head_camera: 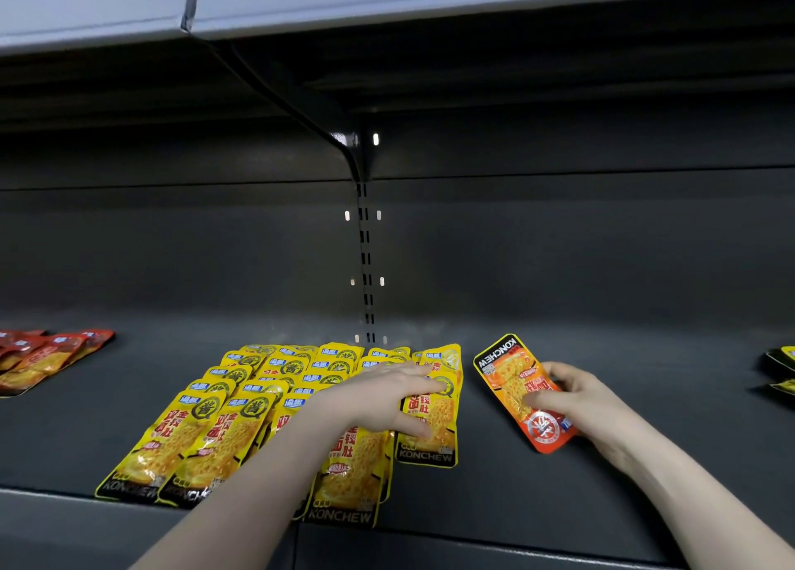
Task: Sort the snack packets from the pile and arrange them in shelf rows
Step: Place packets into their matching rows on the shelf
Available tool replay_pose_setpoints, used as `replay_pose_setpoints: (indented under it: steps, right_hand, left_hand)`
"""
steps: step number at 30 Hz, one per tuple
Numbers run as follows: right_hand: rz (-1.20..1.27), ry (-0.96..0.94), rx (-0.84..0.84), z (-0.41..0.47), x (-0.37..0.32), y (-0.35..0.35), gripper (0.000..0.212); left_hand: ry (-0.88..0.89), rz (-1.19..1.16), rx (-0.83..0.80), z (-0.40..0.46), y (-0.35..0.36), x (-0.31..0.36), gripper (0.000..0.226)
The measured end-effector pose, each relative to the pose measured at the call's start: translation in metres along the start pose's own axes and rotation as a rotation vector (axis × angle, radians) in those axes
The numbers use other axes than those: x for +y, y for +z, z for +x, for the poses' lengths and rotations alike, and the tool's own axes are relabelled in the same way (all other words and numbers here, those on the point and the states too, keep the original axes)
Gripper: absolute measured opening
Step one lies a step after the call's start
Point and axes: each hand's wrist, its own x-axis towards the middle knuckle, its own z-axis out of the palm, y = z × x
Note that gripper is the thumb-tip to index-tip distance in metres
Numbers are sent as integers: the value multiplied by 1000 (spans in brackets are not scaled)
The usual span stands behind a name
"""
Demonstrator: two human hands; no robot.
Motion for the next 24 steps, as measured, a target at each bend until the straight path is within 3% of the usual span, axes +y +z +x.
replay_pose_setpoints:
  steps: [5, 10, 15, 24]
  right_hand:
    - [42, 0, -25, 0, 0, 1, 24]
    - [85, -31, -41, -1, -2, 3, 25]
    - [129, -79, -28, -3, -12, 14, 25]
    - [188, -150, -71, 0, -52, 100, 23]
  left_hand:
    - [-13, -70, 39, -1, 0, 3, 62]
    - [-87, -99, 246, -9, -6, 4, 53]
    - [-268, -65, 416, -30, -12, -11, 47]
    - [-457, -52, 595, -111, -11, -75, 37]
